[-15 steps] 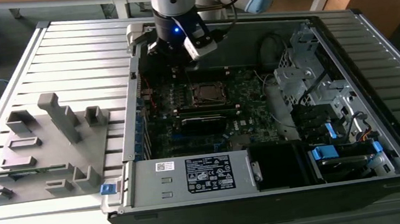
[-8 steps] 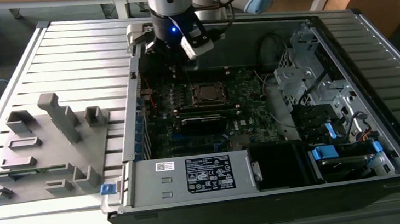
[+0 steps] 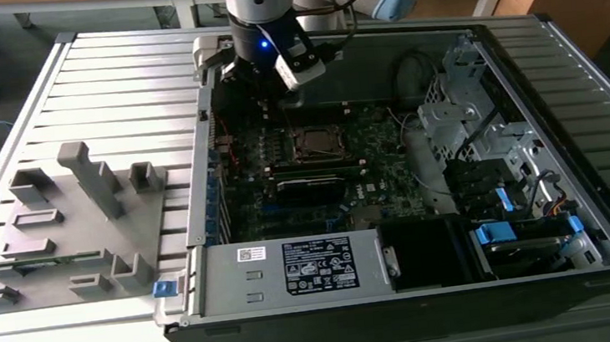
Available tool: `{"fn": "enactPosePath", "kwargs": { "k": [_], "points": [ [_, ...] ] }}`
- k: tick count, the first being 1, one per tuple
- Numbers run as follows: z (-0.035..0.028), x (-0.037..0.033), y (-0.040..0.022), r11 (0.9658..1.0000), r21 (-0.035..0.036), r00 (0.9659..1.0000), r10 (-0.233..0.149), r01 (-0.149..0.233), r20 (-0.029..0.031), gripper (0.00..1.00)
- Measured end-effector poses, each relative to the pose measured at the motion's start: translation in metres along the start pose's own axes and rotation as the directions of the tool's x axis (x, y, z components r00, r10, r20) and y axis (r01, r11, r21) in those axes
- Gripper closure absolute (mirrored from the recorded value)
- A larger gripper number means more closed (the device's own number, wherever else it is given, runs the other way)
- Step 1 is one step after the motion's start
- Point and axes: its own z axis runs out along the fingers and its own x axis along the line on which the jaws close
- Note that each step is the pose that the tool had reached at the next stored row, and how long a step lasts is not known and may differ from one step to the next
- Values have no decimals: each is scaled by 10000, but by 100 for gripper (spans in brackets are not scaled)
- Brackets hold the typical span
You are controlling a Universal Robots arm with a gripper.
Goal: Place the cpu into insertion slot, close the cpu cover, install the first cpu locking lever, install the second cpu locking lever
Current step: 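Install the first cpu locking lever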
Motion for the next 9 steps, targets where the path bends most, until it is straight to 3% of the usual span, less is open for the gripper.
{"fn": "enactPosePath", "kwargs": {
  "k": [9],
  "points": [
    [-2,1,0,10000,-20,10000,2,-2,-3,90]
  ]
}}
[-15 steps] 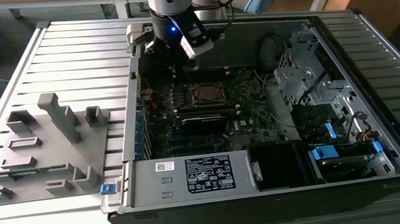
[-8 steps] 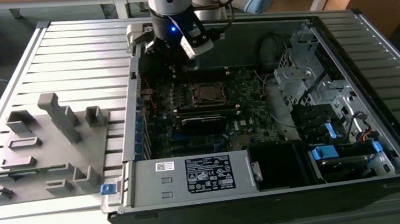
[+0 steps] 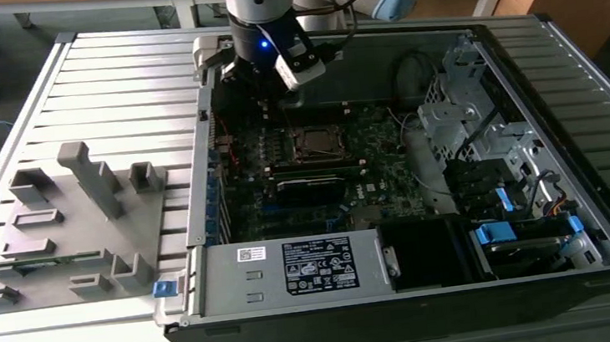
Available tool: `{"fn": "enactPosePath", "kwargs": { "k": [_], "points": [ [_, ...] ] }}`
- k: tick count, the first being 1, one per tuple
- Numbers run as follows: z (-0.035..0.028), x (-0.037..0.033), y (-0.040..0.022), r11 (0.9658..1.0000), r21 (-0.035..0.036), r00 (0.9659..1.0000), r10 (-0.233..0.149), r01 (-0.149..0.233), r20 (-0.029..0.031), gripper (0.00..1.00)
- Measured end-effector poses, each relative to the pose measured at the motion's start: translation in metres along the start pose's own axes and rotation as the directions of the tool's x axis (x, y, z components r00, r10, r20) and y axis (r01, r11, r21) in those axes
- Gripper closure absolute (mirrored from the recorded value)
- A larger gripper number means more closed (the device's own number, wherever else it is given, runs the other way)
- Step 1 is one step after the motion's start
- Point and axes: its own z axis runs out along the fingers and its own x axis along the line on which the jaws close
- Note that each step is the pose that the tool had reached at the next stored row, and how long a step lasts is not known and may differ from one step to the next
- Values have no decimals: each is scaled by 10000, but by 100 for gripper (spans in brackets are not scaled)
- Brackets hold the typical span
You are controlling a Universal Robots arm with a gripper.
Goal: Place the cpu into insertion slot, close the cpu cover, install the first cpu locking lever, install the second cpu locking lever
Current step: 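Install the first cpu locking lever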
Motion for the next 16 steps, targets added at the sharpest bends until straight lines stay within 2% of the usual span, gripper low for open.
{"fn": "enactPosePath", "kwargs": {
  "k": [2,4,7,12,16],
  "points": [
    [2,-1,0,10000,-89,10000,3,-3,2,90],
    [1,0,0,9997,-245,10000,12,-11,2,90],
    [1,0,0,9995,-301,10000,15,-15,0,90],
    [2,-1,0,9988,-494,10000,23,-23,1,90],
    [2,-1,1,9985,-549,10000,27,-27,1,90]
  ]
}}
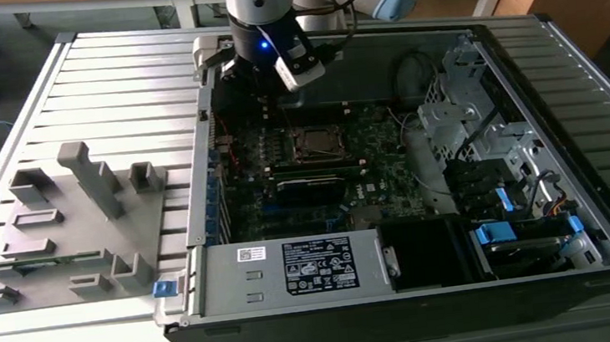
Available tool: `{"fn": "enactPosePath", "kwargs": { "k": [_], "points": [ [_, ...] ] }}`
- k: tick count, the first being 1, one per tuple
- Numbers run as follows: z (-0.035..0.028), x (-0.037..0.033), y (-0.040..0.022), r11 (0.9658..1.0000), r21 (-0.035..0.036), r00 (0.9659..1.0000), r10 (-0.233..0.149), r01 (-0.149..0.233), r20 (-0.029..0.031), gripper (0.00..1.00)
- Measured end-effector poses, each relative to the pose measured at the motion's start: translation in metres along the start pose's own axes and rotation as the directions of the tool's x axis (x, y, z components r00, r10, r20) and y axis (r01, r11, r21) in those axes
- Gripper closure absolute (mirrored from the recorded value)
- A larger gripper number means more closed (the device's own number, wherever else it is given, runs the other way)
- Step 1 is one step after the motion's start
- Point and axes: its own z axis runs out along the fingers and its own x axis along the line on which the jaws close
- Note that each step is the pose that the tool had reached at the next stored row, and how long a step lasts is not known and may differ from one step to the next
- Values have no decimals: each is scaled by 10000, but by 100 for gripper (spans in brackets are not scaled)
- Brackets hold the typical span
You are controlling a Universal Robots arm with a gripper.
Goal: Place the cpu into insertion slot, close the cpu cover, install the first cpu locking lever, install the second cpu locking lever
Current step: 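Install the first cpu locking lever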
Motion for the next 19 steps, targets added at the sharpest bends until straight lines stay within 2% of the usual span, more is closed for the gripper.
{"fn": "enactPosePath", "kwargs": {
  "k": [7,14,19],
  "points": [
    [0,0,0,10000,-14,10000,1,-1,-1,90],
    [1,6,3,10000,-97,10000,5,-5,-1,90],
    [9,25,28,9999,-109,10000,5,-5,0,90]
  ]
}}
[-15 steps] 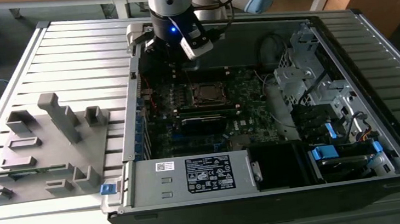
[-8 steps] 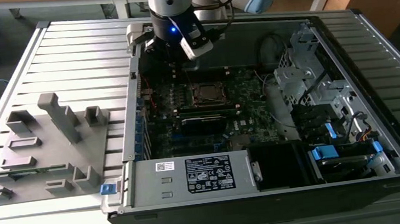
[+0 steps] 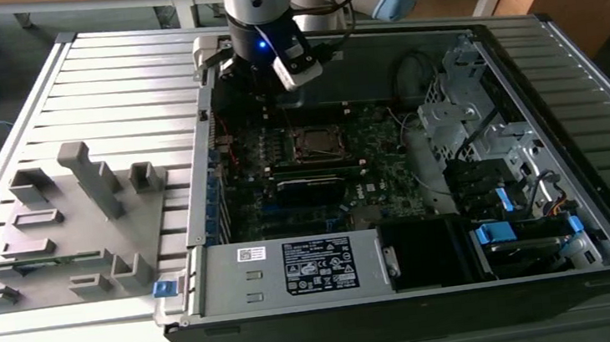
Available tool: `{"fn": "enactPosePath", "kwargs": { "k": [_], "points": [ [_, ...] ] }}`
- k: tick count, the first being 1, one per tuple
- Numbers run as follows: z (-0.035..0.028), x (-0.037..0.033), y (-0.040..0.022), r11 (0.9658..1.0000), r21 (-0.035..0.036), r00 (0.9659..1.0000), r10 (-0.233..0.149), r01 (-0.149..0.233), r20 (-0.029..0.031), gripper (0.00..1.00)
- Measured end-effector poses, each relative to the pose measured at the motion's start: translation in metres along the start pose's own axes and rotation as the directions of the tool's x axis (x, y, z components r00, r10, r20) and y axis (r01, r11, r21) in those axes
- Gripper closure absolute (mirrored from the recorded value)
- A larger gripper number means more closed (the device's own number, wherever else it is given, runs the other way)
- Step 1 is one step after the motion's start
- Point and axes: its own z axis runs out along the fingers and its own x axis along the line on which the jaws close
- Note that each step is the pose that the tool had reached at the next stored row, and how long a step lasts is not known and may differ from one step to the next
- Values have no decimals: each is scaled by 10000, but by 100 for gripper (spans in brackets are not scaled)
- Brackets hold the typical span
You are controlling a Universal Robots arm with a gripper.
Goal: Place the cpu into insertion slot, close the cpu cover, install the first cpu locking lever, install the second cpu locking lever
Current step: 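Install the first cpu locking lever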
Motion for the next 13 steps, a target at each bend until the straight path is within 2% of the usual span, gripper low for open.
{"fn": "enactPosePath", "kwargs": {
  "k": [7,13],
  "points": [
    [22,7,54,10000,-30,10000,2,-2,0,90],
    [35,7,82,9999,-105,10000,4,-4,-1,90]
  ]
}}
